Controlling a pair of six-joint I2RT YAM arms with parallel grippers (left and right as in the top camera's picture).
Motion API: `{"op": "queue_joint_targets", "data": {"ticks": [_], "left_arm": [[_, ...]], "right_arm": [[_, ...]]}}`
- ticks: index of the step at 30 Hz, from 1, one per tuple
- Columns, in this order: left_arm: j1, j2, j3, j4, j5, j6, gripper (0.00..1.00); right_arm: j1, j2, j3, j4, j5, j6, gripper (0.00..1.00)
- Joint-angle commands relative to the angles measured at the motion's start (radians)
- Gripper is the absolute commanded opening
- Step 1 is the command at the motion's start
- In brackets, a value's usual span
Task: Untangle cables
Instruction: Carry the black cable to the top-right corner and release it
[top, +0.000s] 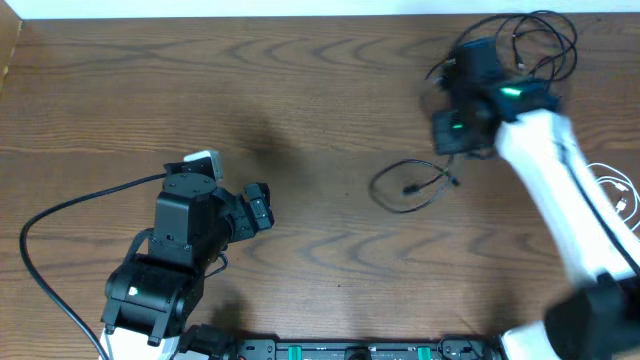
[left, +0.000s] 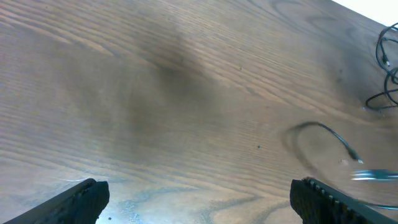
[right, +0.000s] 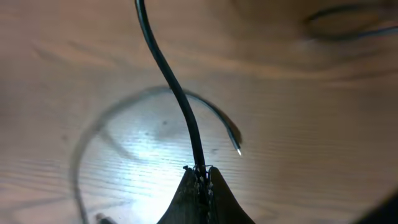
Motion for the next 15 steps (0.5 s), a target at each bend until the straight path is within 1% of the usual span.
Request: {"op": "queue_joint_targets", "data": {"ticks": [1,4,6,10,12,15], "left_arm": [[0.004,-0.001,0.005,-0.002,-0.013,0.009,0.98],[0.004,-0.001,0.005,-0.002,-0.013,0.009,0.98],[0.004,-0.001,0.005,-0.002,-0.013,0.009,0.98],[0.004,-0.001,0.005,0.003,-0.013,0.009,0.98],[0.004,-0.001,0.005,0.014,-0.013,0.009,0.98],[0.004,-0.001,0.005,0.012,-0.013,0.009,0.98]], "right_arm": [[-0.098,-0.135,0.005,-0.006,0.014,0.000,0.01],[-0.194,-0.214,0.005,-0.030,0.012,-0.002,0.01],[-0.233,-0.243,0.004,-0.055,-0.016,-0.050,0.01],[-0.223,-0.247,-0.007,-0.148,-0.143,-0.152,0.01],[-0.212,-0.247,-0.015,-0.188,-0.124,-0.145,0.01],[-0.219,-0.249,-0.014,-0.183,0.006,-0.044,0.01]]}}
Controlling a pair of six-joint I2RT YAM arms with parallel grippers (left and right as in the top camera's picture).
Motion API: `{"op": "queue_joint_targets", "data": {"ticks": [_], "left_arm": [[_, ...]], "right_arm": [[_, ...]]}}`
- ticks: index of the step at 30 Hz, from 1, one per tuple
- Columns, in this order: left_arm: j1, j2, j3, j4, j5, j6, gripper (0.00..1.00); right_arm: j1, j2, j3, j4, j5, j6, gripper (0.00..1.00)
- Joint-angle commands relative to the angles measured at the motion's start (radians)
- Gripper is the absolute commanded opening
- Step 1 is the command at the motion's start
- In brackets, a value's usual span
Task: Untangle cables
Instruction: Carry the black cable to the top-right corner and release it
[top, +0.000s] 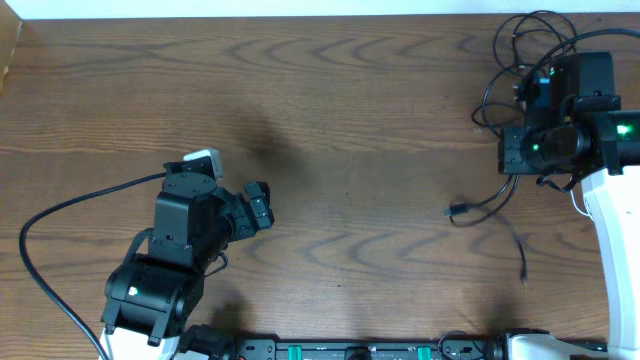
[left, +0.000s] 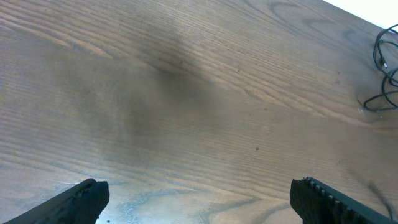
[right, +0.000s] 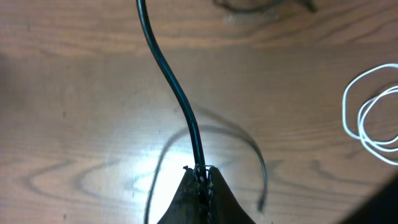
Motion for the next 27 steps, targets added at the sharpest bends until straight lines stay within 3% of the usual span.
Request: {"op": "queue_joint_targets", "data": {"ticks": [1,9,18,27], "left_arm": [[0.004,-0.001,0.005,0.003,-0.013,0.009,0.98],[0.004,-0.001,0.005,-0.015,-0.013,0.009,0.98],[0.004,-0.001,0.005,-0.015,-0.013,0.009,0.98],[0.004,-0.001,0.005,-0.015,-0.013,0.009,0.98]], "right_arm": [[-0.012,0.001,-0.002,0.036,0.121,0.071,0.01],[-0.127,-0.002,0.061,0.375,0.286,0.052,0.01],[-0.301,-0.002,0.277,0.573,0.169,-0.070,0.01],[-0.549,0.090,0.295,0.746,0.177,-0.166,0.01]]}}
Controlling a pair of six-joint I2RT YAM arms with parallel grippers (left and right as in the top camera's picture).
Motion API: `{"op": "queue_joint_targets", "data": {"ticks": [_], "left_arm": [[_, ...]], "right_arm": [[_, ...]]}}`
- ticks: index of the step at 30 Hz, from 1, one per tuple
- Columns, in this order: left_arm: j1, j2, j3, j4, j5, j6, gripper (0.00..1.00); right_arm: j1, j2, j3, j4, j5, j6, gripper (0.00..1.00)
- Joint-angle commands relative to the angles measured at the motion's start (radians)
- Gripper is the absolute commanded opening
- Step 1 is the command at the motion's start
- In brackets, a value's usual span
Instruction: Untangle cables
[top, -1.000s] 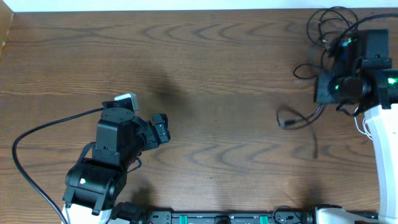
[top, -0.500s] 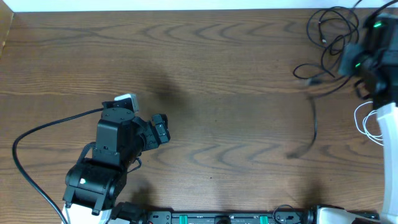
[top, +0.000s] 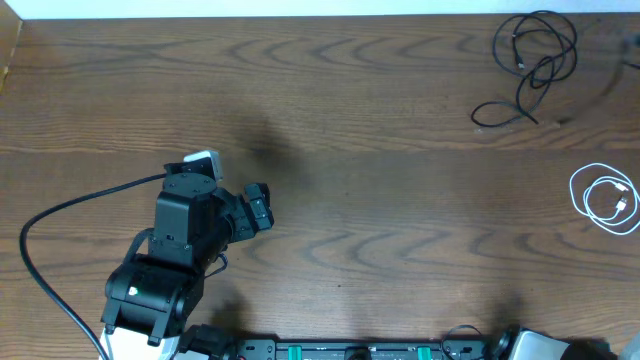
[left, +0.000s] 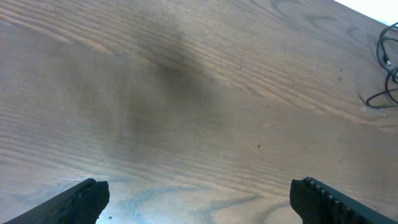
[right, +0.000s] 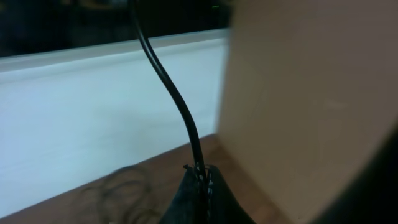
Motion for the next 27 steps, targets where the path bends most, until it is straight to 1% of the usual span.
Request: {"op": "queue_joint_targets", "data": {"ticks": [1,7,11,16,18,21,24,27], "left_arm": [[0.004,-0.001,0.005,-0.003,-0.013,0.009,0.98],[0.004,-0.001,0.005,-0.003,-0.013,0.009,0.98],[0.004,-0.001,0.005,-0.003,-0.013,0.009,0.98],[0.004,-0.001,0.005,-0.003,-0.013,0.009,0.98],[0.004,-0.001,0.005,-0.003,-0.013,0.009,0.98],[0.004,-0.001,0.005,-0.003,-0.013,0.009,0.98],[0.004,-0.001,0.005,-0.003,-0.013,0.009,0.98],[0.004,-0.001,0.005,-0.003,-0.013,0.009,0.98]], "right_arm": [[-0.083,0.098,0.008,0.029,-0.005,-0.042,0.01],[-0.139,0.278,0.008,0.097,-0.045,-0.017,0.01],[-0.135,0.368,0.008,0.183,-0.080,-0.096,0.01],[-0.130,0.390,0.017,0.363,-0.081,-0.107,0.01],[-0.130,0.390,0.059,0.396,-0.082,-0.106,0.01],[-0.132,0.390,0.153,0.385,-0.101,-0.106,0.01],[-0.143,0.390,0.252,0.314,-0.209,-0.071,0.01],[-0.157,0.390,0.286,0.278,-0.319,-0.064,0.01]]}}
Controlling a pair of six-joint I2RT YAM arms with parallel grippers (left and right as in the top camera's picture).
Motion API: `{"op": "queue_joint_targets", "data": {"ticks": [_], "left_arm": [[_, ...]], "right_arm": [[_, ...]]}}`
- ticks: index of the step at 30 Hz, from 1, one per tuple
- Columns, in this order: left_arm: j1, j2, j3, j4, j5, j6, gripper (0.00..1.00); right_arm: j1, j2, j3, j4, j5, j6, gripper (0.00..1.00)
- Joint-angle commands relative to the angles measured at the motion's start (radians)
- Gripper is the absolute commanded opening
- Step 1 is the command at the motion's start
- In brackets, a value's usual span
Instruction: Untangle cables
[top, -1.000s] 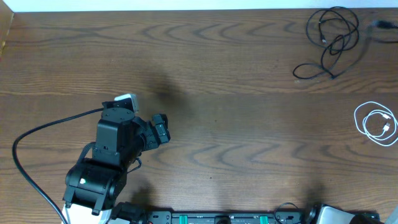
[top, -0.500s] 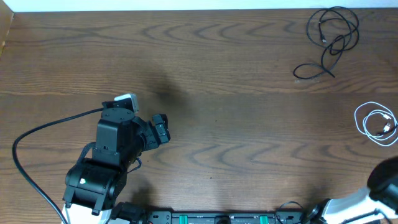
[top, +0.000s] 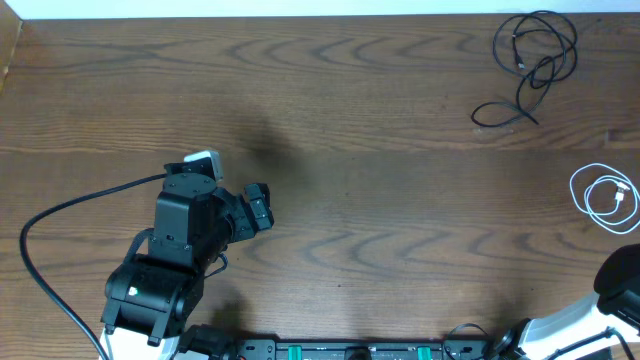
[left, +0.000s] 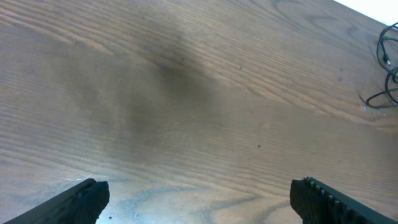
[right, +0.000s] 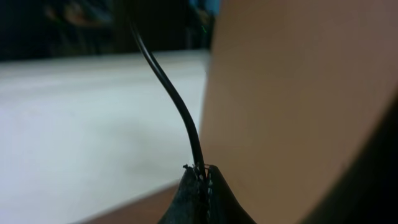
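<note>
A tangle of black cables (top: 530, 60) lies at the table's far right corner; its edge shows in the left wrist view as a black cable (left: 387, 74). A white cable coil (top: 605, 198) lies at the right edge. My right gripper (right: 200, 169) is shut on a single black cable (right: 165, 87) that rises from its tips, held off the table against a pale background. It is out of the overhead view. My left gripper (left: 199, 199) hangs wide open over bare wood at the lower left (top: 258, 210), holding nothing.
The brown wooden table (top: 380, 150) ends at a white strip along the far side. My right arm's white link (top: 600, 325) pokes in at the bottom right corner. A black supply cable (top: 45, 235) loops left of the left arm.
The right wrist view has swung further away from the table; the tangle no longer shows in it. A part of the right arm now shows at the overhead view's bottom right corner. Left arm unchanged.
My right gripper, shut on a black cable, stood by the tangle with that cable's loop lying mid-table. Then it was further right, the cable trailing beside it. Later the cable was off the table and the arm out of overhead view, as now.
</note>
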Motion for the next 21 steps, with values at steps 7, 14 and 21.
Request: {"op": "queue_joint_targets", "data": {"ticks": [7,14,21], "left_arm": [[0.004,-0.001,0.005,-0.003,-0.013,0.009,0.98],[0.004,-0.001,0.005,-0.003,-0.013,0.009,0.98],[0.004,-0.001,0.005,-0.003,-0.013,0.009,0.98]], "right_arm": [[-0.035,0.038,0.029,-0.127,-0.141,-0.057,0.01],[-0.070,0.239,0.029,-0.187,-0.031,-0.060,0.01],[-0.074,0.353,0.029,-0.160,-0.012,-0.063,0.01]]}}
